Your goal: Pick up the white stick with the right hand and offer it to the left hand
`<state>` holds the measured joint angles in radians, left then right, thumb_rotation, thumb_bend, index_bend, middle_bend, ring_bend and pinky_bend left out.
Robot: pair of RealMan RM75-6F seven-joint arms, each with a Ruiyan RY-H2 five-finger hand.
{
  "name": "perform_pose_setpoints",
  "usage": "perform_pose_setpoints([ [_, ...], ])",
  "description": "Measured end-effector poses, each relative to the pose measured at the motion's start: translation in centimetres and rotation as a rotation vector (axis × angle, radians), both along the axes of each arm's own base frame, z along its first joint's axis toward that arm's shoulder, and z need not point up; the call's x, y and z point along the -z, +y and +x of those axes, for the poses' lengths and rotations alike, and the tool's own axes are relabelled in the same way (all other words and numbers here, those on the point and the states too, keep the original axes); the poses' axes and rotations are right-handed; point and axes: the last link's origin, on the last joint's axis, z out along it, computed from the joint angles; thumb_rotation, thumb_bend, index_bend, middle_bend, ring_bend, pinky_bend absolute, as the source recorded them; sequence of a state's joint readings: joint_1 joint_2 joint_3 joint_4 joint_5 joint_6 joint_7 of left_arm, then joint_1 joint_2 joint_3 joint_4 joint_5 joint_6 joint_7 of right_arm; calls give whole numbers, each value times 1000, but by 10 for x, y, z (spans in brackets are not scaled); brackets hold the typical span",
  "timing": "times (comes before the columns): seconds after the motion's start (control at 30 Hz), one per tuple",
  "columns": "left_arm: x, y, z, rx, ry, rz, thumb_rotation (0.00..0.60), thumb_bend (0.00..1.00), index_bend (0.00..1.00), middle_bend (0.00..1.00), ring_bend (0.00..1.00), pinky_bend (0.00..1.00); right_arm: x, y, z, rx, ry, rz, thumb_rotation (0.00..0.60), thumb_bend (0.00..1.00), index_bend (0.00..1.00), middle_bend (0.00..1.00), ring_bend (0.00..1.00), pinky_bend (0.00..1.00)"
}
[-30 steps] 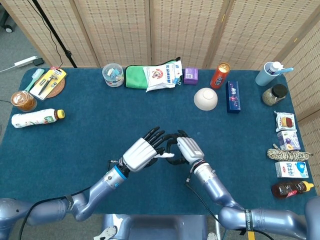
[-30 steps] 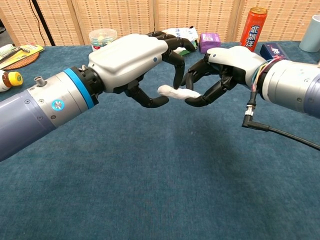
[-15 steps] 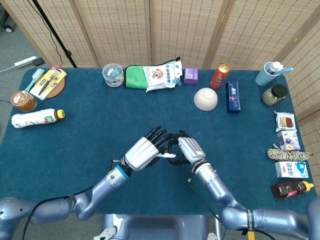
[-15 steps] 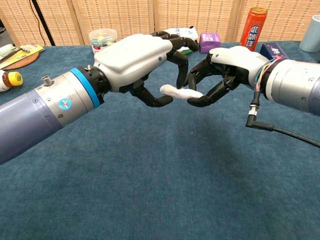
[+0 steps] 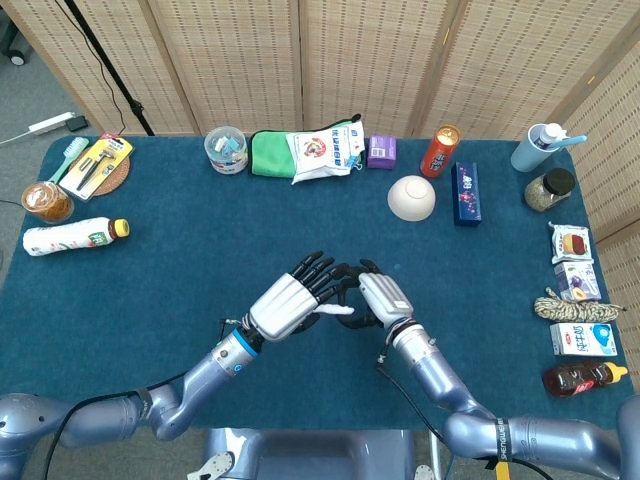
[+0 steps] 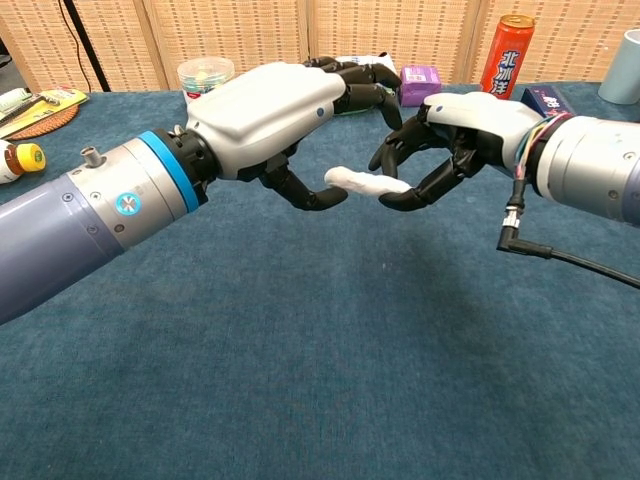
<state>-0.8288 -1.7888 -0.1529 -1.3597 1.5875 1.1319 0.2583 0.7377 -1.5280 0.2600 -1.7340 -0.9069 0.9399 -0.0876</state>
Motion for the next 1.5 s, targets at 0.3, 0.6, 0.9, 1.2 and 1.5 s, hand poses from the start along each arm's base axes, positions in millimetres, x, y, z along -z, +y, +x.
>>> perform_pose_setpoints([
  [0.3,2,0,0,0,4,1,600,287,381,88,76,72,-2,0,-1,5,-10,7,600,470,679,267,212,0],
  [0.6,0,3,-2,-11,-4,14,600,287,424,89,77,72,-4,1,-2,10,-19,10,600,469,679,267,215,0],
  [0.9,4,2,4,-15,-23,13,600,287,518,110,98,92,-6,2,-2,3,-22,11,600,469,680,272,226,0],
  [1.2,5,1,5,-10,-34,16,600,287,564,134,111,93,-6,2,-2,4,-21,14,600,469,683,277,233,0],
  [1.5,5,2,6,-18,-56,24,600,304,687,207,156,113,-6,3,-3,2,-15,13,600,494,705,299,254,0],
])
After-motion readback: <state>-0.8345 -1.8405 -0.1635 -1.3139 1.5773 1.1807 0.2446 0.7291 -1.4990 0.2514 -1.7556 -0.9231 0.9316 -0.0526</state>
